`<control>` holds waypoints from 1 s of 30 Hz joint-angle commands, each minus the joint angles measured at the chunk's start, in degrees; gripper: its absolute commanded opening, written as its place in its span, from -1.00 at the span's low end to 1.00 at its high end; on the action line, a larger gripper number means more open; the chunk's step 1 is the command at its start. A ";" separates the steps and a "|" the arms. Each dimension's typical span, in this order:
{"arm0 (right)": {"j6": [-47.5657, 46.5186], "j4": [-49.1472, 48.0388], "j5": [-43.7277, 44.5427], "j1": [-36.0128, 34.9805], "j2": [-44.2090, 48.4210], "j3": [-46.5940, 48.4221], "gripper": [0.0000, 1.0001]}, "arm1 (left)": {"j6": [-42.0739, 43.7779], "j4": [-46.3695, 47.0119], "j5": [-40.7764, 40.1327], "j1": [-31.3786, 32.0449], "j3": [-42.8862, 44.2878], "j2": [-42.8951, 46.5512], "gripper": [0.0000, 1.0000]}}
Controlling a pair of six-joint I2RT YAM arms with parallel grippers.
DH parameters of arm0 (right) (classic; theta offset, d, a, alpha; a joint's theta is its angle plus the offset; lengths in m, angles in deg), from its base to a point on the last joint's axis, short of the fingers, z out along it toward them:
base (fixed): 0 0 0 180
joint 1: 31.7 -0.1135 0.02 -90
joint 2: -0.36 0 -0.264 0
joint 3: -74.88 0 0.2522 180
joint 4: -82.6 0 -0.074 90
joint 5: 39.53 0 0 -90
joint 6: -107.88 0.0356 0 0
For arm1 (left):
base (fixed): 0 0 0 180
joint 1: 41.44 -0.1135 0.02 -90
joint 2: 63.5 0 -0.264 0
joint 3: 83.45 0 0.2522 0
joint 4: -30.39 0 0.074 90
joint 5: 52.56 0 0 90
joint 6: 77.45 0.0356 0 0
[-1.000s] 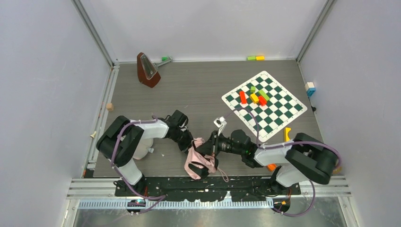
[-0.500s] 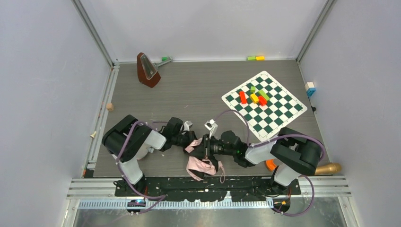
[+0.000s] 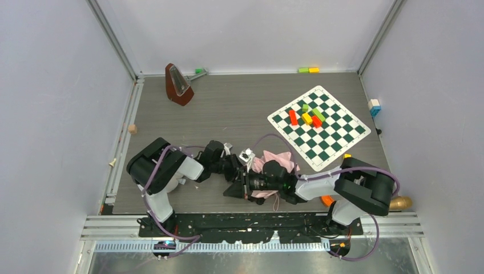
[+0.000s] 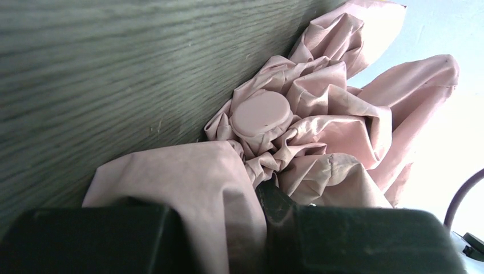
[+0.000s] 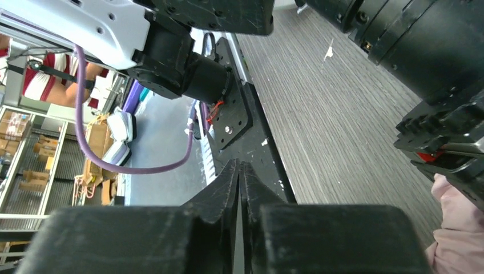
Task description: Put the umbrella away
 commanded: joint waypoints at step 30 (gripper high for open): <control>-9.18 67.72 -2.49 28.81 34.89 7.09 0.91 | 23.71 -74.88 -14.84 -0.37 26.59 -0.66 -1.00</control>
